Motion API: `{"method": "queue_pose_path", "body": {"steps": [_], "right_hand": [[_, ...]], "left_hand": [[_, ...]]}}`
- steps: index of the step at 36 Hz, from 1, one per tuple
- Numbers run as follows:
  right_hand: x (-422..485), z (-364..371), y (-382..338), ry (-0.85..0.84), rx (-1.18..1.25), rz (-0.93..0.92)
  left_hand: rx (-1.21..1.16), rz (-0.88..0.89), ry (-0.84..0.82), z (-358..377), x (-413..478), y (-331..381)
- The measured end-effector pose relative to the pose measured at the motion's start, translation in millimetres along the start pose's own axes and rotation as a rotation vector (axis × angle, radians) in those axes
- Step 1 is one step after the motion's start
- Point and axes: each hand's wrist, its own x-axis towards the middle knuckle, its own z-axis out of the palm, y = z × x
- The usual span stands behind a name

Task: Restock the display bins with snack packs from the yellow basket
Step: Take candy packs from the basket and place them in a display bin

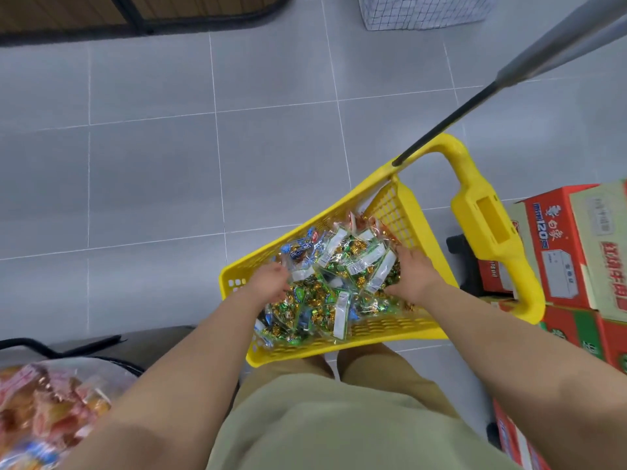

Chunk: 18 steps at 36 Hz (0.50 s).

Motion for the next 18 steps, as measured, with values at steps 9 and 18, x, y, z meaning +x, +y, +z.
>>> {"method": "queue_pose_path", "body": {"steps": [9,18], "right_hand": [[5,6,5,-0.052,0.167,-0.115],[-1,-20,-9,-0.28,0.877,-0.186]], "left_hand": [[-0.15,-0.006,-0.028,28,-9,4],[-0.492,0.02,-0.231,59,-20,19]]}}
